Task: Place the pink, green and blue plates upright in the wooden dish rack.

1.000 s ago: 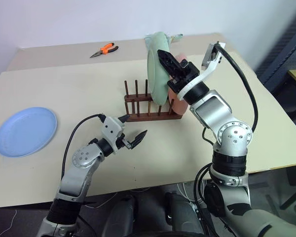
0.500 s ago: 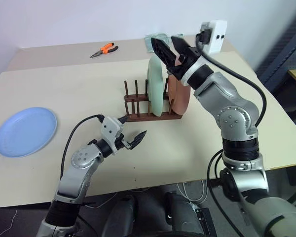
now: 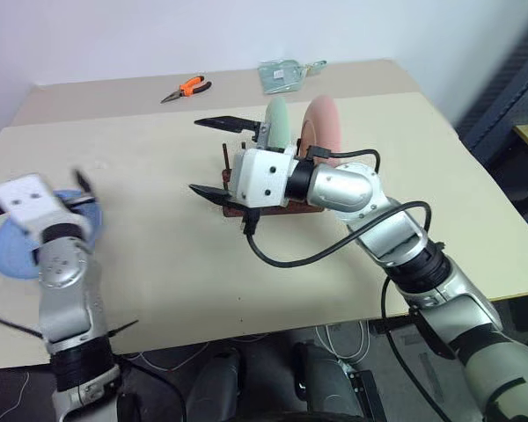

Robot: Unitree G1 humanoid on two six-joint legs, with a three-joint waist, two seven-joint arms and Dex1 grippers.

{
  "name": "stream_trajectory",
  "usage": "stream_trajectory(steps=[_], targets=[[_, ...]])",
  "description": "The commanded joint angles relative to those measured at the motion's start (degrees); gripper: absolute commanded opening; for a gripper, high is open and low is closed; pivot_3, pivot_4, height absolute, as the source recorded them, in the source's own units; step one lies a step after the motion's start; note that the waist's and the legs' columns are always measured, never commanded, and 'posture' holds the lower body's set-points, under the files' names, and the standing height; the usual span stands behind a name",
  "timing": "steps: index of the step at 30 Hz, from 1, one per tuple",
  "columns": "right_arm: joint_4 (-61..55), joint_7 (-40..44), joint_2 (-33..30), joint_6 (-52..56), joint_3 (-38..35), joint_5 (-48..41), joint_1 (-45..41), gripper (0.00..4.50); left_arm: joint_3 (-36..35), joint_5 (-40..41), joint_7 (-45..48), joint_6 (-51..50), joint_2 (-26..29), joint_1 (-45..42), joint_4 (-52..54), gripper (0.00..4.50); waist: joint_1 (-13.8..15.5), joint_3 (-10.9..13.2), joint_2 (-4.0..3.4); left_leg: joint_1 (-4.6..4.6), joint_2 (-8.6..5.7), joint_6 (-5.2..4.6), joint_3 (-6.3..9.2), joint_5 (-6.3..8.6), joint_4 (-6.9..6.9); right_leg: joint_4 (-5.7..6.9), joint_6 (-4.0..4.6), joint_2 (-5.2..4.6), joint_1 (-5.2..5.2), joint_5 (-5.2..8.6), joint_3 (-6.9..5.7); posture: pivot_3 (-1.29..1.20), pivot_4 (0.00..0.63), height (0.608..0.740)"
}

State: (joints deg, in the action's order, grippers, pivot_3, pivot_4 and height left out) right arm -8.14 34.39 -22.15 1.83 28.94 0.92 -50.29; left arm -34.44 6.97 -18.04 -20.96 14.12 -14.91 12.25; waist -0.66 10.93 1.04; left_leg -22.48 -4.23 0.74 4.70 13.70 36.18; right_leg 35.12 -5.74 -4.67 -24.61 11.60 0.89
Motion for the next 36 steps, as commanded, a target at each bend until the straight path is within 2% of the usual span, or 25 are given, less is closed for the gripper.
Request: stream_trajectory(steps=[1,5,8,9,12,15,18,21,24,27,31,36], targets=[[1.99,0.71,1.60,-2.82,-0.19,2.66,1.48,4.29,-8.48,3.05,-9.42,-6.59,-3.44,-1.69,4.27,4.50,0.15,-0.04,0.10,0.00,-0.01,0.01,0.03,0.00,0.00,0.00,-0.04,-0.01,0.01,-0.03,0.00,0.00,0.150,0.739],[3.52,1.67,2.41,-4.55,-0.55,5.18,2.87,4.29,-14.10,7.82,-13.97,-11.61,-6.52,-3.30,6.40,4.50,0.20,-0.03,0.26,0.00,-0.05,0.03,0.10,0.00,0.05,-0.01,-0.05,-0.02,0.07,-0.03,-0.05,0.00,0.150,0.739],[4.28,2.01,3.11,-5.07,-0.93,6.13,3.79,4.29,-18.40,15.87,-15.07,-16.74,-9.67,-3.86,5.88,4.50,0.02,-0.04,0.28,0.01,-0.03,0.07,0.11,-0.02,0.04,0.00,-0.05,0.00,0.07,-0.03,-0.06,0.00,0.150,0.739],[4.43,2.04,3.41,-5.12,-1.09,6.35,3.96,4.42,-19.45,18.23,-15.07,-17.35,-10.35,-4.18,5.46,4.26,-0.02,-0.05,0.29,0.02,-0.02,0.07,0.11,-0.02,0.03,0.00,-0.05,0.01,0.07,-0.03,-0.06,0.00,0.150,0.739],[4.27,1.55,4.57,-4.47,-2.04,6.47,4.80,4.50,-22.76,23.28,-17.40,-18.02,-11.13,-5.29,4.74,3.20,-0.16,-0.03,0.36,0.03,0.00,0.09,0.11,-0.03,0.02,0.02,-0.04,0.03,0.06,-0.04,-0.06,0.00,0.150,0.739],[4.20,1.84,5.01,-3.65,-2.74,6.68,5.41,4.50,-23.64,25.95,-19.19,-18.56,-10.72,-5.56,4.17,1.59,-0.11,-0.03,0.44,0.03,0.04,0.14,0.12,-0.04,0.02,0.02,-0.02,0.09,0.05,-0.05,-0.07,0.00,0.150,0.739],[4.27,1.90,4.72,-2.75,-3.67,7.08,5.79,4.50,-23.11,27.74,-19.15,-18.00,-9.97,-5.53,3.34,0.20,-0.02,-0.04,0.45,0.03,0.03,0.14,0.10,-0.04,0.02,0.01,-0.02,0.07,0.06,-0.05,-0.06,0.00,0.150,0.739],[4.30,1.51,4.35,-2.76,-4.38,7.87,5.72,4.50,-18.25,27.23,-14.00,-14.71,-7.65,-5.23,4.58,0.20,0.04,-0.04,0.49,0.03,0.02,0.14,0.11,-0.04,0.03,0.01,-0.02,0.08,0.06,-0.05,-0.06,0.00,0.150,0.739],[4.60,0.98,4.12,-4.11,-5.04,9.10,5.20,4.50,-7.77,23.94,-4.75,-10.31,-3.30,-6.48,9.03,0.20,0.19,-0.04,0.63,0.01,0.01,0.19,0.13,-0.07,0.02,0.01,0.00,0.09,0.07,-0.05,-0.08,0.00,0.150,0.739],[5.55,1.34,4.27,-6.05,-5.25,9.70,4.30,4.50,0.62,21.86,0.37,-9.02,0.22,-9.22,10.68,0.20,0.18,-0.04,0.64,0.01,-0.01,0.21,0.12,-0.08,0.02,-0.02,0.01,0.07,0.11,-0.05,-0.08,0.00,0.150,0.739],[7.45,1.14,4.71,-9.47,-4.67,11.39,2.37,4.50,7.20,22.15,2.18,-9.81,0.75,-15.98,11.00,0.20,-0.27,-0.03,0.63,0.05,0.00,0.20,0.06,-0.08,-0.03,0.00,0.00,0.07,0.06,-0.05,-0.02,0.00,0.150,0.739],[14.91,-3.78,5.51,-13.49,-3.43,19.42,-2.97,4.50,13.50,22.22,2.89,-10.99,-0.43,-22.21,12.29,0.20,-0.49,-0.02,0.61,0.07,0.05,0.30,0.06,-0.14,-0.13,0.03,0.02,0.15,0.00,-0.06,-0.02,0.00,0.150,0.739]])
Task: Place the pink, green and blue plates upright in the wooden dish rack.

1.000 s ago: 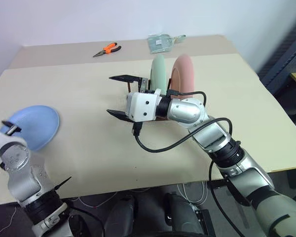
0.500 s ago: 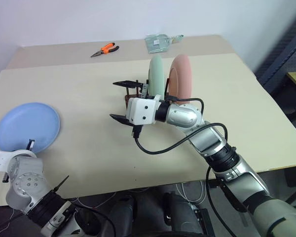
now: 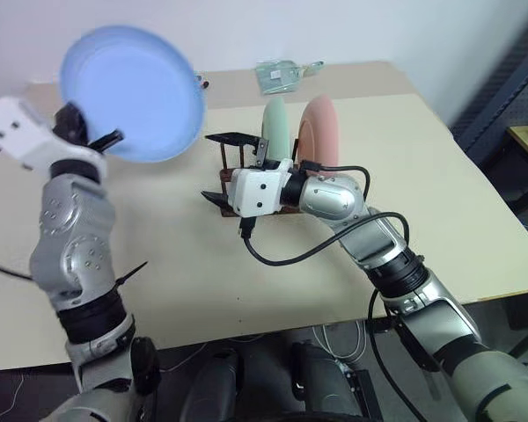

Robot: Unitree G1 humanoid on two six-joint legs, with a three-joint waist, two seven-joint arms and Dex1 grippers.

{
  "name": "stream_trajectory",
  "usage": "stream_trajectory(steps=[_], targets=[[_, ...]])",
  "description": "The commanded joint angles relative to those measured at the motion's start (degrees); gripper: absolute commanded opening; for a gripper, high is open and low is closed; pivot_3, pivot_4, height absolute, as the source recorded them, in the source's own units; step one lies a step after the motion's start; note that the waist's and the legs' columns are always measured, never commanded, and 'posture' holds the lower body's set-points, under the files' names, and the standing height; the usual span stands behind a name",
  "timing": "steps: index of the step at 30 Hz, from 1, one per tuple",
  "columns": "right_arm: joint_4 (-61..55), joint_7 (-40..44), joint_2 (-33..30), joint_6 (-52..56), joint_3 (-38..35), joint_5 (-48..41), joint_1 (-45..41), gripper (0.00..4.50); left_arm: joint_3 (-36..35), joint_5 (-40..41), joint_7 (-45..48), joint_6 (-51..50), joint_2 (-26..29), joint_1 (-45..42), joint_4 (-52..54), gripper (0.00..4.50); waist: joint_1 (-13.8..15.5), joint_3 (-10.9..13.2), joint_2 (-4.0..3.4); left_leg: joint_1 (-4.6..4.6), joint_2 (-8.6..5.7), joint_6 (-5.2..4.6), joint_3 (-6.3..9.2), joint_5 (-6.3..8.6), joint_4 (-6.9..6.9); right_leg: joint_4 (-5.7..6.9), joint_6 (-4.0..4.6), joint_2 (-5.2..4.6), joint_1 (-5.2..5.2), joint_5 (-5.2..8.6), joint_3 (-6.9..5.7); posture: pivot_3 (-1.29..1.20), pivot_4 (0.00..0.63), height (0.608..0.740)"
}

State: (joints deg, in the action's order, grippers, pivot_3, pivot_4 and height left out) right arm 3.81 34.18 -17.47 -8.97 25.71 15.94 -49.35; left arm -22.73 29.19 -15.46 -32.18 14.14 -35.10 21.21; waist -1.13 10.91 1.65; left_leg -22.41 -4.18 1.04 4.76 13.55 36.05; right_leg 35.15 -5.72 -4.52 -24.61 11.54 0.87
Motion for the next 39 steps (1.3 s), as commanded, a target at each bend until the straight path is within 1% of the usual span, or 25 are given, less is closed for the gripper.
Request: stream_trajectory(steps=[1,6,7,9,13,15,16,19,21,22,23,26,28,31,33,35,36,37,38,39], targets=[[4.69,-4.66,0.97,-3.45,0.05,5.96,-5.00,4.50,2.19,0.39,0.21,0.16,-1.09,-2.37,3.64,0.20,-0.02,0.00,0.00,0.00,0.00,0.01,-0.01,0.00,0.01,0.00,0.00,0.00,0.00,0.00,0.01,0.00,0.150,0.739],[12.55,-8.63,2.01,-5.54,0.63,11.17,-9.12,4.50,4.01,1.31,0.56,-1.28,-3.46,-1.97,4.98,0.20,0.22,0.00,0.00,-0.01,-0.01,0.13,0.01,-0.08,0.00,0.00,0.00,0.00,0.00,0.00,0.01,0.00,0.150,0.739],[13.80,-9.14,2.20,-5.65,0.60,11.81,-9.75,4.25,4.06,1.46,0.59,-1.40,-3.91,-1.73,5.16,0.17,0.25,0.00,0.00,-0.01,-0.02,0.12,0.01,-0.08,0.01,0.00,0.00,0.00,0.00,0.00,0.02,0.00,0.150,0.739],[15.29,-9.54,2.50,-5.82,0.39,12.43,-10.56,3.58,4.16,1.74,0.73,-1.79,-4.35,-1.23,5.52,0.15,0.28,0.01,0.00,-0.03,-0.02,0.12,0.01,-0.08,0.02,-0.01,0.00,-0.01,0.00,0.00,0.02,0.00,0.150,0.739],[15.61,-8.99,2.91,-6.61,0.11,12.36,-10.83,1.60,4.09,3.39,1.75,-2.99,-4.63,-0.45,6.25,0.15,0.19,0.01,0.00,-0.03,-0.02,0.13,0.02,-0.08,0.00,-0.01,0.00,0.00,0.00,0.00,0.01,0.00,0.150,0.739],[14.96,-8.75,2.95,-6.88,0.34,12.76,-10.49,0.45,4.54,4.60,2.89,-3.59,-4.64,0.34,6.96,0.77,0.21,0.01,0.00,-0.03,-0.02,0.13,0.03,-0.08,0.00,-0.01,0.00,0.00,0.00,0.00,0.01,0.00,0.150,0.739],[14.70,-8.70,2.97,-6.97,0.39,12.97,-10.37,0.02,4.80,4.85,3.39,-3.84,-4.51,0.68,7.32,1.05,0.21,0.01,0.00,-0.03,-0.02,0.12,0.03,-0.08,0.01,-0.01,0.00,0.00,0.00,0.00,0.01,0.00,0.150,0.739],[14.39,-9.04,3.28,-7.03,0.24,13.54,-10.26,0.00,3.11,7.71,4.43,-1.82,-5.33,-0.12,8.48,2.51,0.25,0.04,-0.01,-0.04,-0.03,0.12,0.02,-0.08,0.02,-0.01,0.01,0.00,0.00,0.00,0.02,0.00,0.150,0.739],[14.38,-9.45,3.48,-6.80,-0.06,13.64,-10.21,0.00,-0.96,9.87,5.11,4.37,-5.67,-3.00,9.09,3.49,0.22,0.08,0.00,-0.04,-0.02,0.12,0.04,-0.08,0.03,-0.01,0.01,0.00,0.00,0.00,0.00,0.00,0.150,0.739],[14.53,-9.77,3.62,-6.58,-0.42,13.43,-10.25,0.00,-3.09,9.06,4.74,6.61,-4.27,-4.34,8.13,4.05,0.18,0.08,0.00,-0.05,-0.02,0.12,0.04,-0.08,0.03,-0.01,0.01,0.00,-0.01,0.00,0.01,0.00,0.150,0.739],[14.67,-10.15,3.78,-6.43,-0.86,13.11,-10.32,0.00,-4.71,7.45,4.18,7.96,-2.45,-5.18,6.76,4.05,0.10,0.09,0.01,-0.05,-0.01,0.14,0.04,-0.09,0.03,-0.01,0.01,0.01,-0.01,0.00,0.01,0.00,0.150,0.739],[14.10,-11.63,5.67,-5.30,-4.81,8.49,-10.62,0.00,-8.12,-0.94,2.64,12.17,4.67,-4.86,1.36,4.05,-0.24,0.09,-0.04,0.01,0.01,0.15,-0.01,-0.09,-0.08,0.00,0.03,0.06,-0.06,-0.01,0.05,0.00,0.150,0.739],[11.19,-11.51,8.68,-3.34,-10.07,0.19,-10.89,0.00,-9.13,-7.95,1.74,14.09,9.65,-1.33,-2.15,4.05,-0.19,0.10,-0.05,0.03,0.02,0.19,0.01,-0.12,-0.11,0.05,0.03,0.07,-0.06,-0.01,0.05,0.00,0.150,0.739],[2.67,-8.96,14.06,4.70,-18.25,-16.71,-10.41,0.00,-7.91,-13.20,5.33,16.69,13.52,6.19,-5.11,4.05,0.04,0.12,-0.08,0.01,0.01,0.11,0.04,-0.08,-0.13,0.06,0.04,0.07,-0.08,-0.01,0.06,0.00,0.150,0.739],[-4.84,-8.33,17.49,14.75,-23.45,-30.70,-9.91,0.00,-5.34,-14.27,8.44,17.49,13.16,11.24,-5.62,4.05,0.53,0.11,-0.07,-0.04,0.01,0.09,0.13,-0.06,-0.11,0.05,0.04,0.05,-0.08,-0.01,0.01,0.00,0.150,0.739],[-10.51,-9.98,20.02,27.05,-28.36,-45.41,-9.14,0.00,-2.19,-14.67,9.83,16.96,10.80,15.03,-4.87,4.05,0.91,0.10,-0.06,-0.08,-0.03,0.02,0.23,-0.02,-0.08,0.04,0.04,-0.01,-0.04,-0.01,-0.05,0.00,0.150,0.739],[-11.67,-13.76,22.11,35.16,-31.48,-56.03,-8.24,0.00,1.27,-15.33,11.36,17.16,8.87,18.57,-4.29,4.05,1.01,0.10,-0.06,-0.08,-0.04,-0.01,0.27,0.00,-0.05,-0.01,0.04,-0.05,0.01,-0.01,-0.08,0.00,0.150,0.739],[-12.47,-16.91,23.45,40.87,-33.63,-63.36,-7.69,0.00,3.53,-15.83,12.50,17.27,7.58,21.04,-3.71,4.05,0.89,0.04,-0.06,-0.07,-0.05,-0.03,0.26,0.02,-0.02,-0.02,0.05,-0.08,0.05,-0.02,-0.08,0.00,0.150,0.739],[-12.64,-20.63,24.57,45.12,-35.26,-68.37,-7.24,0.00,5.87,-16.89,13.38,17.43,6.62,23.23,-3.28,4.05,0.62,0.02,-0.09,-0.02,-0.05,-0.05,0.24,0.03,-0.04,-0.05,0.08,-0.10,0.08,-0.03,-0.04,0.00,0.150,0.739],[-12.79,-23.06,25.00,47.98,-35.27,-69.65,-6.41,0.00,8.12,-17.62,14.37,17.88,5.38,25.38,-3.30,4.05,0.50,0.03,-0.10,0.02,-0.05,-0.06,0.22,0.04,-0.06,-0.03,0.10,-0.12,0.10,-0.02,0.00,0.00,0.150,0.739]])
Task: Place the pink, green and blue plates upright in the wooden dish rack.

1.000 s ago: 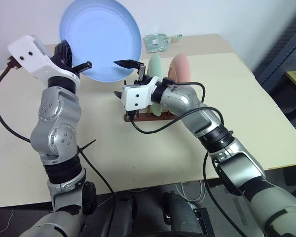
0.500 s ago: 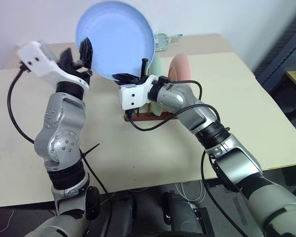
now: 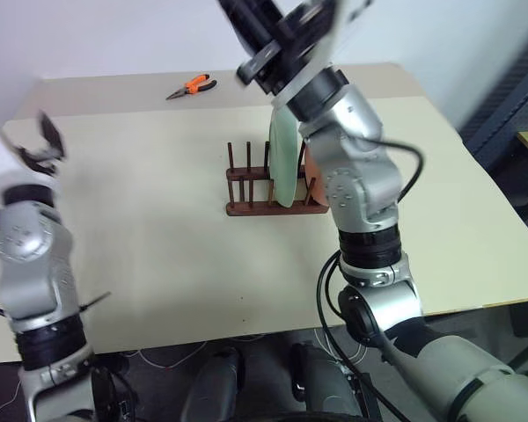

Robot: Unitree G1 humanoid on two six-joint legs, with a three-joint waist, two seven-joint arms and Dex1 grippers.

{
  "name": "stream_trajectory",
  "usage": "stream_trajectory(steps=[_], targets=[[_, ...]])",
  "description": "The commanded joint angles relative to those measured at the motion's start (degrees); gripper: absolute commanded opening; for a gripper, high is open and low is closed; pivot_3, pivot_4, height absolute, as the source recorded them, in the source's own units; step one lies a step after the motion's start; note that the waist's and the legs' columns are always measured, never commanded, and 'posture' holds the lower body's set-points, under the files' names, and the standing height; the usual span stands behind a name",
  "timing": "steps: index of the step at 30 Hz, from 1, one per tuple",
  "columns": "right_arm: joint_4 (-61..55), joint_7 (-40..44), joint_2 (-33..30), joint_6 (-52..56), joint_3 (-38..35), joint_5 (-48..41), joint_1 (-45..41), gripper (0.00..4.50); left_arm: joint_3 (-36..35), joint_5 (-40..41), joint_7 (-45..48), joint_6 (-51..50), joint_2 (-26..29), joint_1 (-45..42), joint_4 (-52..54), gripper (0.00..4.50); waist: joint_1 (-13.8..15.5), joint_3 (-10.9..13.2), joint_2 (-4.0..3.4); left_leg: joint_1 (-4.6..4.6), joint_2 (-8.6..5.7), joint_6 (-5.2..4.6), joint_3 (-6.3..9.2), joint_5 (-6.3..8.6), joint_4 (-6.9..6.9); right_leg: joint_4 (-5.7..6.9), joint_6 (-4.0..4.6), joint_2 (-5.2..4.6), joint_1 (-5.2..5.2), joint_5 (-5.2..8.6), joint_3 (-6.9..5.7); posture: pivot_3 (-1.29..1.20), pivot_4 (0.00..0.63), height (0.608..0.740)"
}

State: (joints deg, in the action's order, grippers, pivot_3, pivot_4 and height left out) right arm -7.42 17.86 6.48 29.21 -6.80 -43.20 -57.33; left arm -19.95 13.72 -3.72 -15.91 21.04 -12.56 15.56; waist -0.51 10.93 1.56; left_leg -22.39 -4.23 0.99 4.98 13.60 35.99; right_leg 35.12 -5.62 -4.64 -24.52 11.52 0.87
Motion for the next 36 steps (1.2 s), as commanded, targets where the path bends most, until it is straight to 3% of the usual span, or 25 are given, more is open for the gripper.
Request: stream_trajectory(steps=[1,7,12,18,35,36], targets=[[-1.88,-8.32,0.99,11.39,-2.49,-10.75,2.06,0.00,6.53,-2.62,3.15,1.92,-2.28,4.04,2.31,4.05,-0.26,0.01,-0.02,-0.03,0.01,0.00,0.00,0.00,0.00,0.01,0.03,0.01,-0.06,0.02,0.00,0.00,0.150,0.739],[1.03,-21.89,6.09,16.43,-4.68,-18.63,1.83,0.00,9.95,-3.79,6.02,4.13,-5.42,8.68,0.26,4.05,-0.68,0.11,-0.20,-0.23,0.21,0.02,-0.17,-0.03,-0.13,0.23,0.14,0.08,-0.57,-0.06,0.09,0.00,0.150,0.739],[-4.16,-27.00,4.69,19.41,-2.87,-21.64,4.83,0.00,10.32,-5.48,7.83,6.57,-4.92,10.14,-0.18,4.05,-0.55,0.12,-0.23,-0.33,0.17,0.01,-0.23,-0.03,-0.06,0.18,0.13,0.10,-0.58,-0.06,0.08,0.00,0.150,0.739],[-2.70,-33.57,4.28,19.89,-2.52,-22.30,4.06,0.00,10.67,-7.16,9.59,9.13,-5.35,11.21,-1.44,4.05,-0.46,0.11,-0.22,-0.38,0.13,0.00,-0.24,-0.03,0.04,0.12,0.12,0.09,-0.54,-0.06,0.06,0.00,0.150,0.739],[6.59,-42.76,5.07,16.73,-3.66,-19.49,1.80,0.00,14.00,-9.06,12.80,10.81,-6.91,12.87,-0.99,4.05,-0.47,0.12,-0.22,-0.38,0.14,-0.01,-0.24,-0.03,0.03,0.12,0.11,0.11,-0.54,-0.06,0.05,0.00,0.150,0.739],[7.15,-42.98,5.11,16.49,-3.71,-19.39,1.63,0.35,14.08,-9.09,12.81,10.82,-6.97,12.91,-0.93,4.10,-0.47,0.12,-0.22,-0.38,0.14,-0.02,-0.24,-0.03,0.03,0.11,0.11,0.11,-0.53,-0.06,0.04,0.00,0.150,0.739]])
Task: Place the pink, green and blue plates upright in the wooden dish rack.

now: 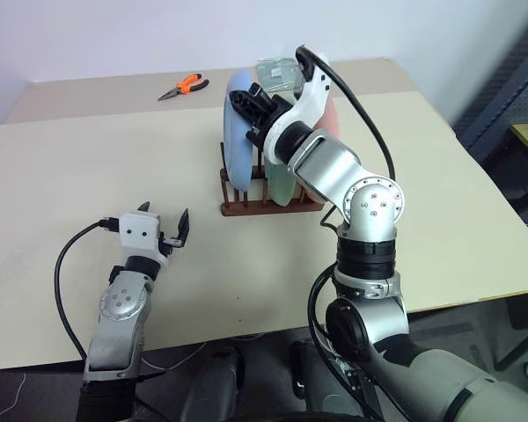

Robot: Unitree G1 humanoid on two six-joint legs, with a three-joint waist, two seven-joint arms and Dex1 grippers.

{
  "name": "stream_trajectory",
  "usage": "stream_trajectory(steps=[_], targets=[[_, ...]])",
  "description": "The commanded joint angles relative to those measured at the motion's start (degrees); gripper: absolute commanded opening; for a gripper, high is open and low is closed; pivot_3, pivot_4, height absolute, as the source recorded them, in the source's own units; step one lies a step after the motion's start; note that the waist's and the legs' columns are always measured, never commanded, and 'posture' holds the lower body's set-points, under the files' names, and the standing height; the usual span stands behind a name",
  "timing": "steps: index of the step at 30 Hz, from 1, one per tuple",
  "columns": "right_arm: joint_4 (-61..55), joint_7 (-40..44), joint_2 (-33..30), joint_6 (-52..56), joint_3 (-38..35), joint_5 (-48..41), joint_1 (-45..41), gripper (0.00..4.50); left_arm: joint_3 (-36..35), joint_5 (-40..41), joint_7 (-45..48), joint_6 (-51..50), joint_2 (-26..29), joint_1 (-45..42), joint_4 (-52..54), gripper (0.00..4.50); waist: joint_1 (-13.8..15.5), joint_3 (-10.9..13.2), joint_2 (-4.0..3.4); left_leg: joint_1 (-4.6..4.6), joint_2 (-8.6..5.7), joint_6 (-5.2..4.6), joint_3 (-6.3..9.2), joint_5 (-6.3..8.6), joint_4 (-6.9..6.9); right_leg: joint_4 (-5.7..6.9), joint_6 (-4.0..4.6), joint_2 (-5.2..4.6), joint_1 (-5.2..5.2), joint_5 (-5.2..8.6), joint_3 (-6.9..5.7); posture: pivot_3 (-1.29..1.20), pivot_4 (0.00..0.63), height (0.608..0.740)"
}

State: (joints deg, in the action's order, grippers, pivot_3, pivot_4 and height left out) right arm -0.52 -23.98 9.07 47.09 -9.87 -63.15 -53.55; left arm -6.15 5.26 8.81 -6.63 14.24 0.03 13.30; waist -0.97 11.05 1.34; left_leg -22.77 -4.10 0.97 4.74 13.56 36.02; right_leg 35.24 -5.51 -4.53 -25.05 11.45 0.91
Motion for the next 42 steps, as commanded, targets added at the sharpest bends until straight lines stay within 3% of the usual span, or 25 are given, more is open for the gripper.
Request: stream_trajectory(steps=[1,2,8,13,18,22,26,31,42], targets=[[0.64,-1.22,2.50,-1.56,-0.65,0.61,-2.32,0.74,0.37,-0.69,0.28,1.55,-0.26,0.37,1.40,4.12,0.00,0.00,0.00,-0.01,0.00,0.00,0.00,0.00,0.00,-0.01,0.00,0.00,0.00,0.00,-0.01,0.00,0.150,0.739],[0.93,-0.93,2.40,-1.82,-0.52,0.88,-2.63,1.08,0.44,-0.72,0.30,1.53,-0.35,0.45,1.52,4.12,-0.02,0.00,0.00,-0.02,0.00,0.00,0.00,0.00,0.00,-0.01,0.00,0.00,0.00,0.00,-0.01,0.00,0.150,0.739],[0.75,5.36,0.27,-2.57,1.47,3.72,-5.62,4.11,0.99,-1.09,0.77,1.33,-0.52,0.94,2.07,4.12,-0.26,0.01,-0.01,-0.01,0.03,0.00,0.00,0.00,-0.01,0.01,0.00,0.05,-0.02,0.00,-0.01,0.00,0.150,0.739],[-0.28,15.73,-5.97,-4.58,4.30,10.55,-9.12,4.11,1.54,-1.50,1.38,1.22,-0.73,1.01,2.24,4.12,-0.08,0.00,-0.01,-0.01,0.03,-0.01,0.00,0.00,0.01,0.00,0.00,0.05,0.00,0.00,-0.03,0.00,0.150,0.739],[-5.72,31.75,-20.49,-10.25,8.22,20.73,-9.30,4.11,3.26,-1.45,3.27,1.08,-0.32,0.91,2.35,4.12,0.37,0.00,-0.01,-0.19,-0.04,-0.03,0.05,0.01,0.13,-0.12,-0.01,-0.01,0.00,0.01,-0.14,0.00,0.150,0.739],[-14.59,49.27,-40.65,-17.33,16.30,34.02,0.99,2.32,7.93,0.18,10.69,0.39,2.27,2.43,4.66,4.12,0.45,-0.03,0.04,-0.20,-0.06,-0.13,0.01,0.07,0.11,-0.19,-0.08,-0.06,0.02,0.05,-0.15,0.00,0.150,0.739],[-22.06,60.12,-54.60,-19.59,13.95,36.30,13.52,0.20,11.42,2.99,17.35,-1.25,4.42,2.78,6.89,4.12,0.29,0.09,-0.15,-0.29,-0.07,-0.20,-0.02,0.12,0.15,-0.28,-0.15,-0.16,0.06,0.12,-0.16,0.00,0.150,0.739],[-26.34,62.74,-59.87,-19.33,13.41,40.70,20.80,0.09,12.47,4.11,19.81,-2.64,4.84,0.85,6.65,4.12,0.05,0.14,-0.30,-0.21,0.09,-0.21,-0.16,0.12,0.24,-0.24,0.00,-0.13,0.01,0.24,0.00,0.00,0.150,0.739],[-25.48,61.73,-57.36,-19.49,19.06,52.14,23.86,0.09,12.39,4.16,21.14,-3.03,5.01,-0.14,6.44,4.12,0.65,0.14,-0.29,-0.25,-0.01,-0.21,-0.13,0.12,0.31,-0.33,0.08,-0.16,0.10,0.18,-0.05,0.00,0.150,0.739]])
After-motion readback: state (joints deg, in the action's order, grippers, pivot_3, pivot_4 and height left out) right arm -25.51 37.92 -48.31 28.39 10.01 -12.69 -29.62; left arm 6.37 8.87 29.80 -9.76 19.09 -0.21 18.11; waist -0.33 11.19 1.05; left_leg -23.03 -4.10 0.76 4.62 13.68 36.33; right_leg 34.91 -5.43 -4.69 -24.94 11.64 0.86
